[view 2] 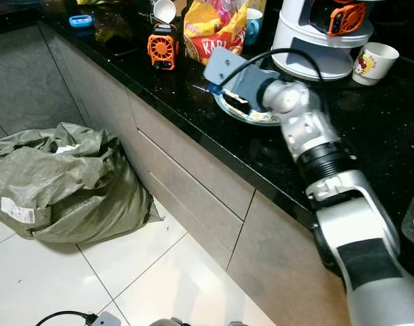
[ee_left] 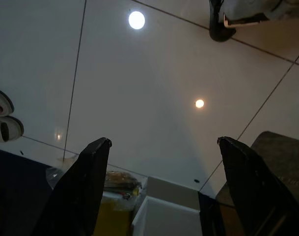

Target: Kitchen organization

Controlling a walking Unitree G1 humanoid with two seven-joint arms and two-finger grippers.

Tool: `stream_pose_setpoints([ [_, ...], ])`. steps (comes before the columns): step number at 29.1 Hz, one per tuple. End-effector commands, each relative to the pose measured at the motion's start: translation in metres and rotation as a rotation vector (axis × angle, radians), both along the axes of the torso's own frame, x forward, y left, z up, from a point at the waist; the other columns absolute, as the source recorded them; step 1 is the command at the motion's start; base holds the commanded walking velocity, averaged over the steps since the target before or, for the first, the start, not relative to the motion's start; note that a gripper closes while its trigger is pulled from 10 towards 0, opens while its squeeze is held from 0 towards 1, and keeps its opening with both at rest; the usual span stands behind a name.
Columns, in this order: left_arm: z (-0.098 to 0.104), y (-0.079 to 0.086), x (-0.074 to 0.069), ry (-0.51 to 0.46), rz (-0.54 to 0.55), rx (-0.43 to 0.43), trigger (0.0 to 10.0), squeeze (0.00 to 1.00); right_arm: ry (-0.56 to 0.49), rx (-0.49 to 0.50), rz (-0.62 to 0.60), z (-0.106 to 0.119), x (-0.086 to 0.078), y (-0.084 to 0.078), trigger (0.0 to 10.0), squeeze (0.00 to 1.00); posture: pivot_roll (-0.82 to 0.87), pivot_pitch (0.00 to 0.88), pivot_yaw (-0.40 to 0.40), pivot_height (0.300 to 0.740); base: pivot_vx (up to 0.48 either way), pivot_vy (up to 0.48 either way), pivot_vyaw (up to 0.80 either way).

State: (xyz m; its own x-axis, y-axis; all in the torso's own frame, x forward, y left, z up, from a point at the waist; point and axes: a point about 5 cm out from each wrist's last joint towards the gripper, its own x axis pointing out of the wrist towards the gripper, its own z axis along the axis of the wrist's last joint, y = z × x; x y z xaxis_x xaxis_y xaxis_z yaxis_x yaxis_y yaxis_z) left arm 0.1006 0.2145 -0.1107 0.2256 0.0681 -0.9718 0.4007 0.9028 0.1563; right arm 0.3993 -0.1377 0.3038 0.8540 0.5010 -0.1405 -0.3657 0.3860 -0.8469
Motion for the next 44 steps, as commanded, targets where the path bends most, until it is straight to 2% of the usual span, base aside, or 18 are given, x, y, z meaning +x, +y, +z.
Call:
stream_pose_setpoints([
  [1,-0.002,-0.003,-0.008,0.026,-0.008,-0.005,10.0,0.00,0.004,-0.090,0.007,0.003,-0.002,-0.009,10.0,0.00,0.07,0.103,-0.065,0.740,0.000,0.000,0.00],
  [5,-0.002,-0.004,-0.007,0.025,-0.009,-0.006,10.0,0.00,0.050,-0.160,0.032,0.001,-0.005,-0.016,10.0,0.00,0.07,0.103,-0.065,0.740,0.000,0.000,0.00],
  [11,-0.003,-0.005,-0.007,0.026,-0.012,-0.009,10.0,0.00,0.063,-0.226,0.034,0.006,-0.007,-0.024,10.0,0.00,0.06,0.107,-0.067,0.740,0.000,0.000,0.00],
  [22,-0.003,-0.005,-0.009,0.031,-0.019,-0.006,10.0,0.00,0.117,-0.266,0.073,0.009,-0.013,-0.037,10.0,0.00,0.06,0.102,-0.067,0.740,0.000,0.000,0.00],
  [26,-0.003,-0.006,-0.008,0.029,-0.026,-0.006,10.0,0.00,0.160,-0.313,0.091,0.002,-0.016,-0.041,10.0,0.00,0.05,0.100,-0.066,0.740,0.000,0.000,0.00],
  [35,-0.002,-0.005,-0.005,0.027,-0.030,-0.003,10.0,0.00,0.180,-0.317,0.097,-0.003,-0.018,-0.043,10.0,0.00,0.06,0.104,-0.065,0.740,0.000,0.000,0.00],
  [44,-0.002,-0.002,-0.007,0.032,-0.029,0.000,10.0,0.00,0.173,-0.330,0.053,-0.011,-0.016,-0.042,10.0,0.00,0.06,0.112,-0.061,0.740,0.000,0.000,0.00],
])
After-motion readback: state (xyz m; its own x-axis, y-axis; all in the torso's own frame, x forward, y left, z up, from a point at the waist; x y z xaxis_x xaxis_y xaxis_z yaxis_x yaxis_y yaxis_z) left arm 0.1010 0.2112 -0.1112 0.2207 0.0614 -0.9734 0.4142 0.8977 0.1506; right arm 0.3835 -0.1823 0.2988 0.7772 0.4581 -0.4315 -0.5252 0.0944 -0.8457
